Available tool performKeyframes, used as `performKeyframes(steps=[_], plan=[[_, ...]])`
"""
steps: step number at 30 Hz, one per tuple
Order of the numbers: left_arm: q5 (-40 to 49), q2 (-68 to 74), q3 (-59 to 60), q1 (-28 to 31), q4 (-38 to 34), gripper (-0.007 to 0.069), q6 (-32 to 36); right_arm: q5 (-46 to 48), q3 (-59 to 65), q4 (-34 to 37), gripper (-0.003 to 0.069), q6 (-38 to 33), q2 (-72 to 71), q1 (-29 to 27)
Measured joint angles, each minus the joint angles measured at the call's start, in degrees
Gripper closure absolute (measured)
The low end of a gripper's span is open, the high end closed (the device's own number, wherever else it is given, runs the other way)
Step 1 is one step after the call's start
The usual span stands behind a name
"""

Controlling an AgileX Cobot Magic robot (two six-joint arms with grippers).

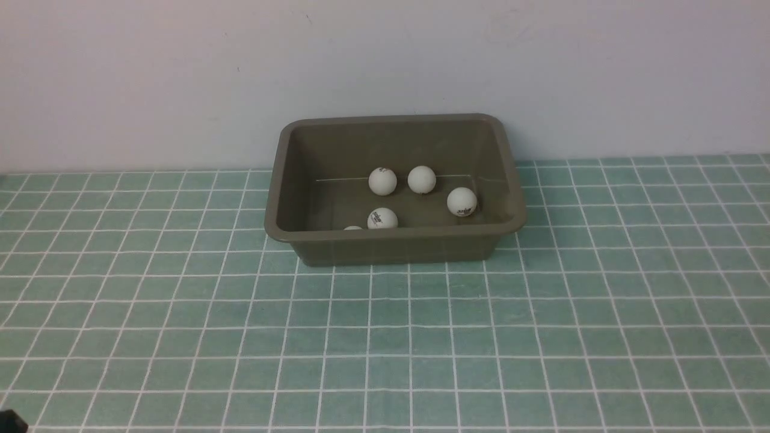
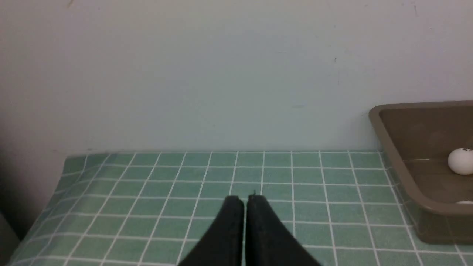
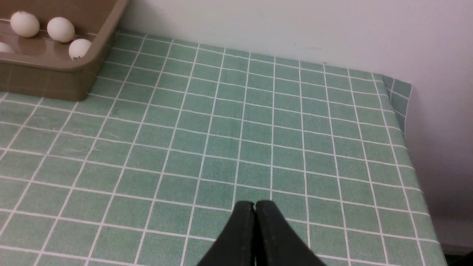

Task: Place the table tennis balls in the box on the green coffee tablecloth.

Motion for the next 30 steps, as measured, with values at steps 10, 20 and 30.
performKeyframes(steps=[10,20,30], plan=[[1.2,-12.9,6.3,0.0,-3.5,0.0629,4.6,0.2,0.0,0.0,0.0676,0.0,0.0,0.0],[10.0,-17.2,6.3,0.0,-3.3,0.0629,9.1,0.2,0.0,0.2,0.0676,0.0,0.0,0.0],[13.0,-17.2,6.3,0.0,-3.1,0.0629,9.1,0.2,0.0,0.2,0.0676,0.0,0.0,0.0]])
